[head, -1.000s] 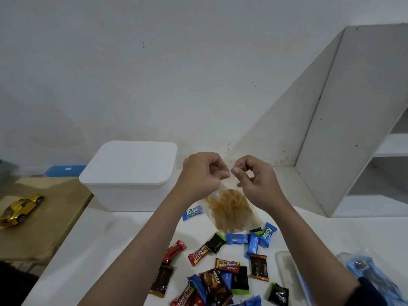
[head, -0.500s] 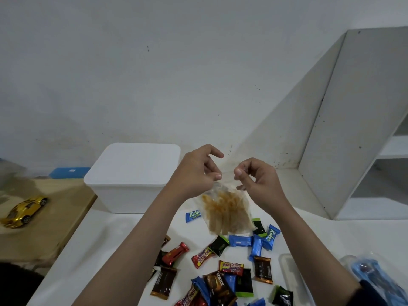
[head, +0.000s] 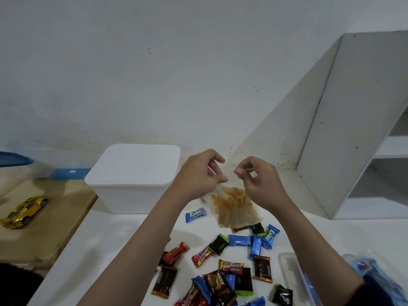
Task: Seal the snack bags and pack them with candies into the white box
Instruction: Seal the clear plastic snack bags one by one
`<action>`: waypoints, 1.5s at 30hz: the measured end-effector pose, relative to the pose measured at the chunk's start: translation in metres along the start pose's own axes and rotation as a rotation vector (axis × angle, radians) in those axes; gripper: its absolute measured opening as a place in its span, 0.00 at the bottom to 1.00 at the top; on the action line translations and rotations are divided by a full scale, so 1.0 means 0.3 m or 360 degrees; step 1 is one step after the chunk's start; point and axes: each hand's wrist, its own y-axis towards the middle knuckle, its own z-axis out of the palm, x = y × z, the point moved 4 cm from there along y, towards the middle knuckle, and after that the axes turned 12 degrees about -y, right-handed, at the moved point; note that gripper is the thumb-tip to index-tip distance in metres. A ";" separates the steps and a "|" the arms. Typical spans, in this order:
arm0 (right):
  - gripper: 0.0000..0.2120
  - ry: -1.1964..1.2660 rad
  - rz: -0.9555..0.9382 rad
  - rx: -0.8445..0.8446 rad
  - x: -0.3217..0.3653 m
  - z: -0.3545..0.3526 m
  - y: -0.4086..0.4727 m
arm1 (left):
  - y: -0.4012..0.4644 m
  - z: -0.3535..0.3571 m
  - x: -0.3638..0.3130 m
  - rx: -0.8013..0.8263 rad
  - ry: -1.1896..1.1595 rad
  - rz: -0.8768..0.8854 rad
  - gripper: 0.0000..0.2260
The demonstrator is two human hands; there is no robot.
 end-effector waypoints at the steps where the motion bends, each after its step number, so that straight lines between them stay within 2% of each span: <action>1: 0.07 0.0032 0.0030 -0.0013 -0.010 -0.005 0.002 | 0.000 -0.011 0.008 -0.0011 0.0079 -0.0007 0.08; 2: 0.08 0.0080 0.0067 -0.0020 -0.020 -0.010 0.004 | 0.000 -0.021 0.016 -0.0016 0.0123 -0.0013 0.05; 7: 0.08 0.0238 0.0156 0.0003 -0.028 -0.018 0.004 | -0.011 -0.040 0.024 -0.0018 0.0203 0.0028 0.11; 10: 0.07 0.0088 0.0089 0.0048 -0.007 -0.030 0.006 | -0.016 -0.037 0.024 -0.0057 0.0240 0.0111 0.11; 14: 0.04 -0.0356 -0.0208 0.0111 0.029 -0.031 0.019 | -0.021 -0.033 0.027 -0.0062 0.0260 0.0212 0.07; 17: 0.02 -0.0554 -0.0310 0.0112 0.046 -0.018 0.026 | -0.015 -0.031 0.034 -0.0055 0.0128 0.0234 0.04; 19: 0.03 -0.0471 -0.0251 0.0095 0.045 -0.027 0.030 | -0.011 -0.038 0.051 -0.0059 -0.0119 0.0166 0.03; 21: 0.05 -0.0349 -0.0153 0.0091 0.036 -0.041 0.030 | -0.009 -0.053 0.081 -0.0115 -0.0320 0.0093 0.07; 25: 0.03 -0.0232 -0.0028 0.0126 0.020 -0.051 0.026 | -0.011 -0.066 0.113 -0.0206 -0.0490 0.0056 0.02; 28: 0.03 -0.0213 0.0014 0.0123 0.009 -0.051 0.024 | -0.010 -0.059 0.113 -0.0219 -0.0496 0.0065 0.02; 35: 0.03 -0.0255 0.0049 0.0163 0.003 -0.052 0.024 | 0.004 -0.044 0.112 -0.0290 -0.0388 0.0087 0.12; 41: 0.03 -0.0637 -0.0139 0.0160 0.022 -0.055 0.024 | 0.014 -0.039 0.114 -0.0193 -0.0520 0.0033 0.01; 45: 0.03 -0.0543 -0.0215 0.0247 0.055 -0.023 0.029 | 0.019 -0.030 0.106 -0.0151 -0.0582 0.0022 0.02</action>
